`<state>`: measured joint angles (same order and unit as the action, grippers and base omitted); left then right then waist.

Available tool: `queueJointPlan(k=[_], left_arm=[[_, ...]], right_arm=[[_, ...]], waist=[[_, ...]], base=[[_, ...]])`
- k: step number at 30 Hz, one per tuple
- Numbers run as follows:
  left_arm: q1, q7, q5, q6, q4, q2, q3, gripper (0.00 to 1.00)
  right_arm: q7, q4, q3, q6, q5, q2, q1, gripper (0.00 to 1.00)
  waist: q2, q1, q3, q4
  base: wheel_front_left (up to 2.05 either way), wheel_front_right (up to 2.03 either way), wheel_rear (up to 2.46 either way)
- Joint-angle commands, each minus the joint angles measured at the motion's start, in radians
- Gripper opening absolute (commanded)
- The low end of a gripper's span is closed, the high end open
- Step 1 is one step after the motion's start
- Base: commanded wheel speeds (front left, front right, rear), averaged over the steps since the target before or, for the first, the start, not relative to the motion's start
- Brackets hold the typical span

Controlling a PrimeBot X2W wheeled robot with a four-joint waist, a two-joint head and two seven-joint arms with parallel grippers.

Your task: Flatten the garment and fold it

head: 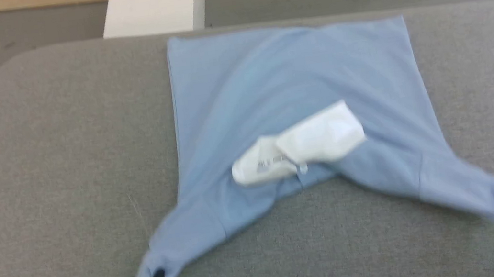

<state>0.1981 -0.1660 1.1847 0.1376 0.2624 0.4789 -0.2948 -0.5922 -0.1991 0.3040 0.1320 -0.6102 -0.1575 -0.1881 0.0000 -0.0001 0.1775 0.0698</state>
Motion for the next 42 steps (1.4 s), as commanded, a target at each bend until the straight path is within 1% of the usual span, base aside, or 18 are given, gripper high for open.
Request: queueJointPlan(k=[1, 7, 12, 18, 24, 29, 33, 37, 38, 39, 41, 42], left_arm=[[0.032, -0.007, 0.021, 0.004, -0.004, 0.010, 0.001, 0.00], [0.133, -0.042, 0.076, 0.013, 0.003, 0.032, 0.008, 0.00], [0.200, -0.046, 0.101, 0.024, 0.028, 0.049, 0.026, 0.00], [0.258, -0.047, 0.099, 0.039, 0.059, 0.072, 0.034, 0.00], [0.260, -0.030, 0.058, 0.043, 0.095, 0.085, 0.029, 0.00], [0.212, 0.010, 0.006, 0.033, 0.125, 0.069, 0.020, 0.00], [0.162, 0.025, -0.031, 0.021, 0.145, 0.049, -0.006, 0.00], [0.116, 0.016, -0.057, 0.013, 0.153, 0.039, -0.038, 0.00], [0.104, 0.012, -0.063, 0.012, 0.155, 0.037, -0.046, 0.00], [0.096, 0.010, -0.068, 0.013, 0.155, 0.034, -0.051, 0.00], [0.082, 0.005, -0.076, 0.012, 0.156, 0.032, -0.061, 0.00], [0.075, 0.006, -0.082, 0.012, 0.157, 0.031, -0.064, 0.00]], right_arm=[[-0.020, -0.006, 0.005, -0.001, -0.008, 0.006, -0.033, 0.00], [-0.110, -0.006, 0.036, -0.001, -0.021, 0.032, -0.154, 0.00], [-0.186, -0.018, 0.064, -0.001, -0.028, 0.059, -0.231, 0.00], [-0.226, -0.034, 0.090, -0.001, -0.034, 0.085, -0.281, 0.00], [-0.219, -0.044, 0.086, -0.001, -0.028, 0.096, -0.293, 0.00], [-0.189, -0.041, 0.054, -0.001, -0.012, 0.088, -0.264, 0.00], [-0.157, -0.010, 0.009, -0.001, 0.005, 0.065, -0.224, 0.00], [-0.111, 0.062, -0.029, -0.001, 0.019, 0.048, -0.170, 0.00], [-0.097, 0.086, -0.039, -0.001, 0.025, 0.042, -0.157, 0.11], [-0.085, 0.104, -0.044, -0.001, 0.028, 0.039, -0.148, 0.37], [-0.076, 0.141, -0.054, -0.001, 0.034, 0.032, -0.135, 1.00], [-0.078, 0.151, -0.058, -0.001, 0.035, 0.027, -0.130, 1.00]], waist=[[0.0000, 0.0001, -0.055, -0.004], [0.0000, 0.0001, -0.119, -0.011], [0.0000, 0.0001, -0.170, -0.014], [0.0000, 0.0001, -0.213, -0.011], [0.0000, 0.0001, -0.214, -0.005], [0.0000, 0.0001, -0.196, -0.005], [0.0000, 0.0001, -0.178, -0.009], [0.0000, 0.0001, -0.163, -0.009], [0.0000, 0.0001, -0.161, -0.009], [0.0000, 0.0001, -0.160, -0.008], [0.0000, 0.0001, -0.158, -0.006], [0.0000, 0.0001, -0.156, -0.006]], base=[[0.00, 0.00, 0.00], [0.00, 0.00, 0.00], [0.00, 0.00, 0.00], [0.00, 0.00, 0.00], [0.00, 0.00, 0.00], [0.00, 0.00, 0.00], [0.00, 0.00, 0.00], [0.00, 0.00, 0.00], [0.00, 0.00, 0.00], [0.00, 0.00, 0.00], [0.00, 0.00, 0.00], [0.00, 0.00, 0.00]])
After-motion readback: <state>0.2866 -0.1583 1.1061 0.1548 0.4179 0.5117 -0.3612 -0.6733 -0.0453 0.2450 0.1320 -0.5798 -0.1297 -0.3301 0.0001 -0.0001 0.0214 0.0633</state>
